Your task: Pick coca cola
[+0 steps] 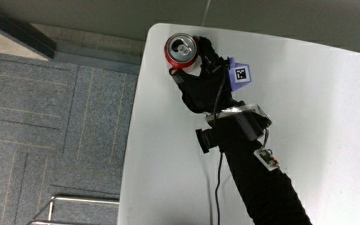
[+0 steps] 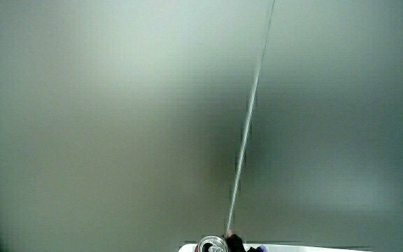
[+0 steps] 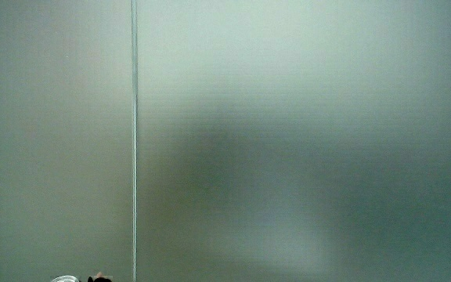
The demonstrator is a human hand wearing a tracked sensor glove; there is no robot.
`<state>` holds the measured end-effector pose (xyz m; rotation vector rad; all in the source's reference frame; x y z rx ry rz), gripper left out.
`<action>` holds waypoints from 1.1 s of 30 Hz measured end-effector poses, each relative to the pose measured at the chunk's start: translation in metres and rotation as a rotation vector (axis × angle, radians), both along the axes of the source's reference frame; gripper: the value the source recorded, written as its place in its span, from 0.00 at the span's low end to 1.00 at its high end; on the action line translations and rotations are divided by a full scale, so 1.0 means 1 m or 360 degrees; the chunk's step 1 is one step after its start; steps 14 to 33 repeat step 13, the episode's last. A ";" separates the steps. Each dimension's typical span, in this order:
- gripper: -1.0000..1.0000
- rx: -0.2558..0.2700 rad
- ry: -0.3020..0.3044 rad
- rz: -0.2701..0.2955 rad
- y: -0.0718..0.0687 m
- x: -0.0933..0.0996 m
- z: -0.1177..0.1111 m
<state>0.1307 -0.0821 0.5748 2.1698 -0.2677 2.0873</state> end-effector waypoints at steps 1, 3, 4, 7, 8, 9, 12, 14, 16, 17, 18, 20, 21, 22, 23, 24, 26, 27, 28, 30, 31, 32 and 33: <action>1.00 -0.0008 -0.0046 0.0000 0.002 -0.001 -0.004; 1.00 0.0007 0.0005 0.0009 0.004 0.003 -0.001; 1.00 -0.0010 -0.0034 0.0008 0.005 0.004 -0.003; 1.00 0.0032 -0.0055 0.0025 0.009 0.006 -0.004; 1.00 0.0027 -0.0063 0.0030 0.010 0.006 -0.007; 1.00 0.0019 -0.0057 0.0026 0.010 0.007 -0.006; 1.00 0.0005 -0.0103 0.0036 0.013 0.012 -0.008; 1.00 -0.0009 -0.0078 0.0044 0.014 0.015 -0.006; 1.00 -0.0009 -0.0078 0.0044 0.014 0.015 -0.006; 1.00 -0.0009 -0.0078 0.0044 0.014 0.015 -0.006; 1.00 -0.0009 -0.0078 0.0044 0.014 0.015 -0.006; 1.00 -0.0009 -0.0078 0.0044 0.014 0.015 -0.006; 1.00 -0.0009 -0.0078 0.0044 0.014 0.015 -0.006; 1.00 -0.0009 -0.0078 0.0044 0.014 0.015 -0.006; 1.00 -0.0009 -0.0078 0.0044 0.014 0.015 -0.006; 1.00 -0.0009 -0.0078 0.0044 0.014 0.015 -0.006; 1.00 -0.0009 -0.0078 0.0044 0.014 0.015 -0.006; 1.00 -0.0009 -0.0078 0.0044 0.014 0.015 -0.006; 1.00 -0.0009 -0.0078 0.0044 0.014 0.015 -0.006; 1.00 -0.0009 -0.0078 0.0044 0.014 0.015 -0.006; 1.00 -0.0009 -0.0078 0.0044 0.014 0.015 -0.006; 1.00 -0.0009 -0.0078 0.0044 0.014 0.015 -0.006; 1.00 -0.0009 -0.0078 0.0044 0.014 0.015 -0.006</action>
